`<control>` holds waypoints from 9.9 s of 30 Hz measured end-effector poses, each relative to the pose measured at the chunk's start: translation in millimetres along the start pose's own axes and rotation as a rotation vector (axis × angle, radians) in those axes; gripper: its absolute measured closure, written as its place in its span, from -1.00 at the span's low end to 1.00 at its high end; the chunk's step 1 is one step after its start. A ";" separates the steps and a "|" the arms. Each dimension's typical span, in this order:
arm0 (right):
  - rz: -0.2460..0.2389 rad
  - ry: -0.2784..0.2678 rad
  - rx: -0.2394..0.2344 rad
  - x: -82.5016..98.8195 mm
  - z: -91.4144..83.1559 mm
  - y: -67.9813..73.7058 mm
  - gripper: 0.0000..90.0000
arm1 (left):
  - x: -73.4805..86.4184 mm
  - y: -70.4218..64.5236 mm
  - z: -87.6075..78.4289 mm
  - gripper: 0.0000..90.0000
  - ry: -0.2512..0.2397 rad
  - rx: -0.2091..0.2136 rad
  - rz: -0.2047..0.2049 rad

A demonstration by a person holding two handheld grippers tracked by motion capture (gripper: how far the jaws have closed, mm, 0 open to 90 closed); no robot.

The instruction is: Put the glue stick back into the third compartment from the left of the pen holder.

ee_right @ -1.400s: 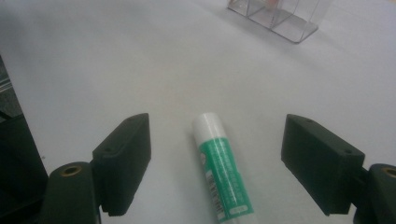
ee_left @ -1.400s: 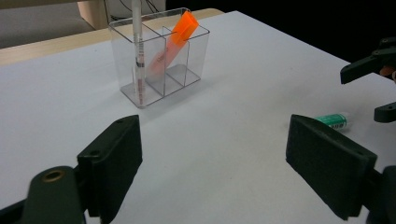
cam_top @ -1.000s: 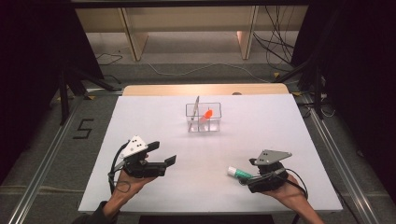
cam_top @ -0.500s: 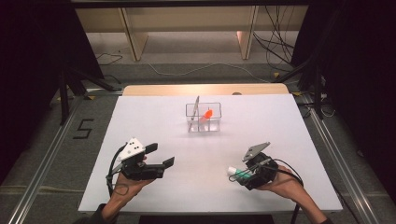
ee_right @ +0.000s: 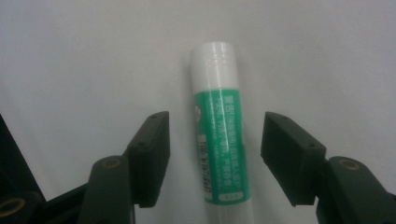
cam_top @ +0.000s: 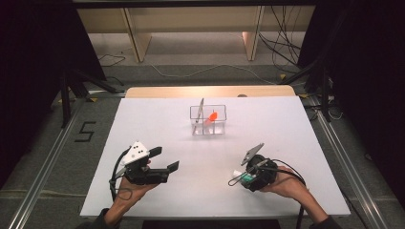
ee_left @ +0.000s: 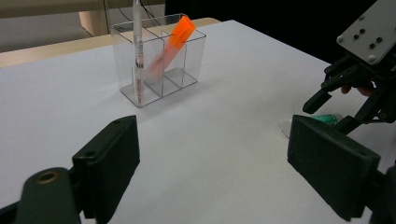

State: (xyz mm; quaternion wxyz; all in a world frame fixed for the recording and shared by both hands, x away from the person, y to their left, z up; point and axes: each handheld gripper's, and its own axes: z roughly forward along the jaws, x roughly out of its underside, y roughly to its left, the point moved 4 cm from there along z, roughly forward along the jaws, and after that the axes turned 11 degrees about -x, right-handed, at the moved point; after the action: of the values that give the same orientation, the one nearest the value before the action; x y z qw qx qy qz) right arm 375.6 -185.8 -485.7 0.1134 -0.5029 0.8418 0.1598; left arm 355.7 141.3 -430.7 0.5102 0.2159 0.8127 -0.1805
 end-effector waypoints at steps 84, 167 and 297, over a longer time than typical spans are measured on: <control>0.113 -0.687 0.200 -94.8 -54.1 -68.7 0.47 | -0.4 2.3 -0.6 -0.63 -0.046 -0.018 -0.016; 0.252 -0.948 0.191 -158.8 -34.5 -118.7 -0.02 | -3.5 3.7 -6.1 -0.63 -0.092 -0.021 -0.029; 0.151 -0.848 0.080 25.5 -43.1 15.1 -0.43 | 2.2 -0.4 -2.8 -0.65 -0.031 0.023 -0.016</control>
State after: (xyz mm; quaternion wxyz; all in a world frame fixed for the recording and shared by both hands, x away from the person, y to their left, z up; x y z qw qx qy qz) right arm 349.0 -216.3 -452.6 0.4565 -0.3251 0.7608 0.3273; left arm 352.5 142.8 -431.5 0.5190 0.2125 0.8042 -0.1971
